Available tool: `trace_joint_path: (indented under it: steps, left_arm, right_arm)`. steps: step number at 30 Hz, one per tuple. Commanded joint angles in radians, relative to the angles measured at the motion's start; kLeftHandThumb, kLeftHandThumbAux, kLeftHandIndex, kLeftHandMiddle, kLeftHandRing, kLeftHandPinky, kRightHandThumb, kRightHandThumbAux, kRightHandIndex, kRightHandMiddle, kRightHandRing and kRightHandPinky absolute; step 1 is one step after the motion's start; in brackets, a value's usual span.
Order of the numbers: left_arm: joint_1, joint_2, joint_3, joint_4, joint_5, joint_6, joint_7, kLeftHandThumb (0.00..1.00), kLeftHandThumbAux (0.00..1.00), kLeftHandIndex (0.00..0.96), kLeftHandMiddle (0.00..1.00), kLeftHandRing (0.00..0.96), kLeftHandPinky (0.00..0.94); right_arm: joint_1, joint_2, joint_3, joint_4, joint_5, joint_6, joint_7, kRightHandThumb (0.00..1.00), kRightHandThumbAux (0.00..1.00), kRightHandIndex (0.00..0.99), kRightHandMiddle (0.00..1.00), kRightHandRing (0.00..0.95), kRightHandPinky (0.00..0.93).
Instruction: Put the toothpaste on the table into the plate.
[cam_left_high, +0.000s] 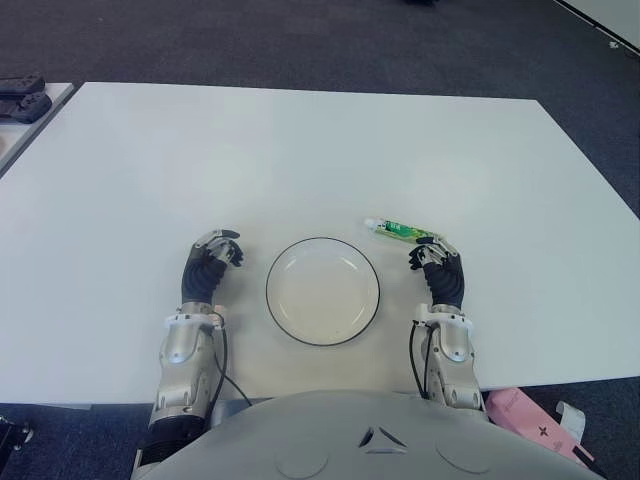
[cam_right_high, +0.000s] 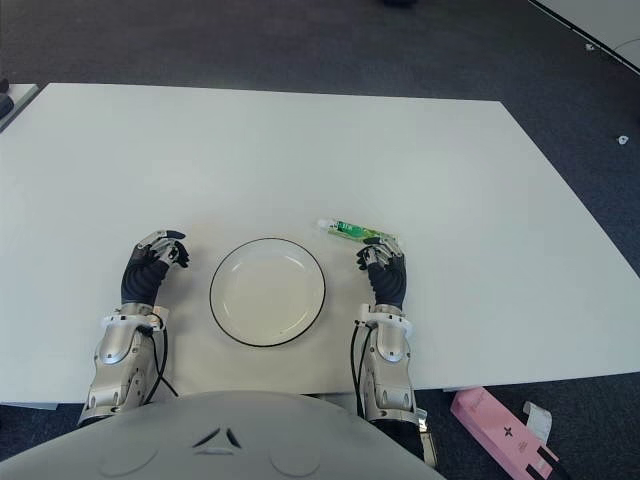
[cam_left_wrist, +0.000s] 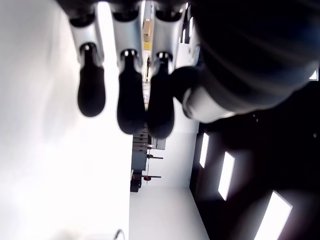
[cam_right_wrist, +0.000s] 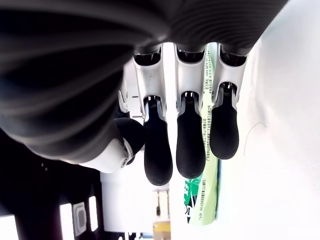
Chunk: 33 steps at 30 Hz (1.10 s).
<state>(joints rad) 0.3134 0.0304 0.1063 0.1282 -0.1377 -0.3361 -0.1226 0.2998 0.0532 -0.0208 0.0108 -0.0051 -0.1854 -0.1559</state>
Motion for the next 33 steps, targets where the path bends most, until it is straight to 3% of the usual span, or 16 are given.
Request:
trace_joint_path:
  steps: [1,17,27,33]
  left_arm:
    - [-0.005,0.006,-0.001,0.011,0.0,0.009,-0.011,0.708,0.716,0.439,0.639,0.624,0.607]
    - [-0.004,0.002,-0.004,0.008,-0.003,0.005,-0.011,0.709,0.715,0.439,0.642,0.626,0.614]
    - [-0.004,0.002,-0.01,0.003,0.012,0.022,0.002,0.709,0.715,0.439,0.643,0.628,0.616]
    - [-0.01,-0.002,-0.009,0.007,0.01,0.028,0.005,0.709,0.715,0.439,0.642,0.627,0.614]
  right_arm:
    - [0.002,0.023,0.004,-0.002,-0.003,0.015,-0.007,0.707,0.721,0.435,0.625,0.615,0.614]
    - [0.002,0.018,0.006,-0.003,-0.01,-0.003,-0.011,0.707,0.721,0.435,0.627,0.617,0.604]
    - [-0.026,0.0,-0.007,-0.014,-0.024,-0.063,-0.012,0.706,0.721,0.435,0.62,0.604,0.59]
    - [-0.087,-0.051,-0.027,-0.072,-0.05,-0.09,0.005,0.706,0.722,0.435,0.62,0.602,0.597]
